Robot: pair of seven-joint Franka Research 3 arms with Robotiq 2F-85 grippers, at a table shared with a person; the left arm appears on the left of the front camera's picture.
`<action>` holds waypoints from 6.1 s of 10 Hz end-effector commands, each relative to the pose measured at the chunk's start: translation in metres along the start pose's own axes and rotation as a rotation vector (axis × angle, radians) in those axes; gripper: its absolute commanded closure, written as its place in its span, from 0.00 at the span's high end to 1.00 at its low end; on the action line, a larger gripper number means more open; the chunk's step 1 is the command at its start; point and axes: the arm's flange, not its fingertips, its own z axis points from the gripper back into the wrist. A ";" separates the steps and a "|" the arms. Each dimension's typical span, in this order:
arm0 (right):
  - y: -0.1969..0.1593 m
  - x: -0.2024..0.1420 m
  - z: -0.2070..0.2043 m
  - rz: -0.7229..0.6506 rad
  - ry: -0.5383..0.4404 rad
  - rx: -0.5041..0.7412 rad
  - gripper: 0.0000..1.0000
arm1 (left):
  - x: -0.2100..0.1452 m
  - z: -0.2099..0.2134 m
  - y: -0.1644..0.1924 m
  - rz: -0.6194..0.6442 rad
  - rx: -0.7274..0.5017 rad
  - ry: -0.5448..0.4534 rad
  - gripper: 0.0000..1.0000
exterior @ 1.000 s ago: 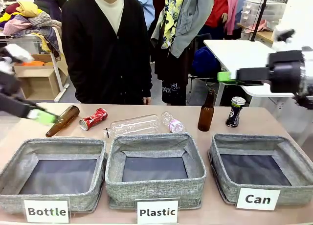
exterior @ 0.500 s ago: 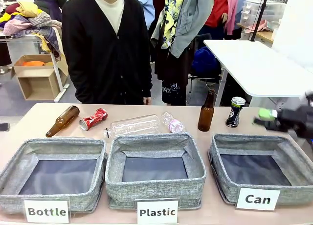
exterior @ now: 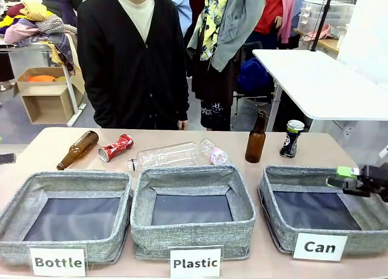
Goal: Sort the can waste into the basket.
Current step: Pick up the can waste from the table and place it in the right Fabric basket.
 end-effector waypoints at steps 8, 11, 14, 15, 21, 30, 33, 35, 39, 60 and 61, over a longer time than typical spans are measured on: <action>0.053 0.056 0.002 -0.032 0.135 -0.338 1.00 | -0.002 0.003 -0.005 -0.025 -0.010 0.013 1.00; 0.055 0.090 0.026 0.057 0.304 -0.758 1.00 | -0.002 0.003 -0.005 -0.025 -0.010 0.013 1.00; 0.065 0.095 0.019 0.242 0.178 -0.928 1.00 | -0.002 0.003 -0.005 -0.025 -0.010 0.013 1.00; 0.054 0.101 0.033 0.155 0.307 -0.854 1.00 | -0.002 0.003 -0.005 -0.025 -0.010 0.013 1.00; 0.053 0.163 0.030 0.775 0.095 -0.629 1.00 | -0.002 0.003 -0.005 -0.025 -0.010 0.013 1.00; 0.055 0.017 0.101 0.837 0.044 -0.383 1.00 | -0.002 0.003 -0.005 -0.025 -0.010 0.013 1.00; 0.049 0.030 0.104 0.820 0.117 -0.332 1.00 | -0.002 0.003 -0.005 -0.025 -0.010 0.013 1.00; 0.049 0.030 0.104 0.820 0.117 -0.332 1.00 | -0.002 0.003 -0.005 -0.025 -0.010 0.013 1.00; 0.049 0.029 0.103 0.816 0.119 -0.340 1.00 | -0.002 0.003 -0.005 -0.025 -0.010 0.013 1.00; -0.051 0.168 -0.073 0.936 0.149 -0.578 1.00 | -0.056 -0.051 -0.101 -0.017 -0.203 0.534 1.00; -0.063 0.171 -0.078 0.916 0.151 -0.570 1.00 | -0.067 -0.063 -0.090 -0.013 -0.139 0.611 1.00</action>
